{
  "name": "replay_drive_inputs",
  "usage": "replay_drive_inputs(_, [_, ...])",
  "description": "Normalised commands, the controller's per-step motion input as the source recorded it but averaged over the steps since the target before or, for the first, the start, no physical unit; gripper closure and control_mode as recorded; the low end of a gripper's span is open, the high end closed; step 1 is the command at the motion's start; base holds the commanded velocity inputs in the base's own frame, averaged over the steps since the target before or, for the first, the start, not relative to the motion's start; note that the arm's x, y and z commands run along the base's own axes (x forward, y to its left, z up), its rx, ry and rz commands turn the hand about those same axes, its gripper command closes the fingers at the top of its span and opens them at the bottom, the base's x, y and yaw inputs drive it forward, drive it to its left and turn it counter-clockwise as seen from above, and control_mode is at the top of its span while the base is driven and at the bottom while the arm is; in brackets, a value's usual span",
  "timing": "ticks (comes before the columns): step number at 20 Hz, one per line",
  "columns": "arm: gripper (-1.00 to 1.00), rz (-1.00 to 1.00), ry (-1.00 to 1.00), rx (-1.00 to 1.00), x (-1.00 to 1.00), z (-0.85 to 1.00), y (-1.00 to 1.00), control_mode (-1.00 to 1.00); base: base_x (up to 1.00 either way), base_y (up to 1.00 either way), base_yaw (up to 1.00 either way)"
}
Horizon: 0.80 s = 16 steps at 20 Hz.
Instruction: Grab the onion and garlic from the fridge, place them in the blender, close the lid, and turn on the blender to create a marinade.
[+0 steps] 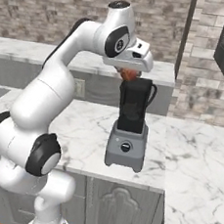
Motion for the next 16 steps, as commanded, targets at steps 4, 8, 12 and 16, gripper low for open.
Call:
replay_drive_inputs(4, [1.0,0.0,0.11,0.0,0.66,-0.34,-0.28,-1.0,0.0,0.0,0.0])
replay_drive_inputs(8, [1.0,0.0,0.09,0.0,0.37,-0.55,-0.11,-1.0,0.0,0.0,0.0])
replay_drive_inputs(12, [1.0,0.0,0.05,0.0,0.18,-0.52,-0.01,-1.0,0.0,0.0,0.0])
replay_drive_inputs(16, [1.0,0.0,0.0,0.0,0.01,-0.38,0.0,-1.0,0.0,0.0,0.0])
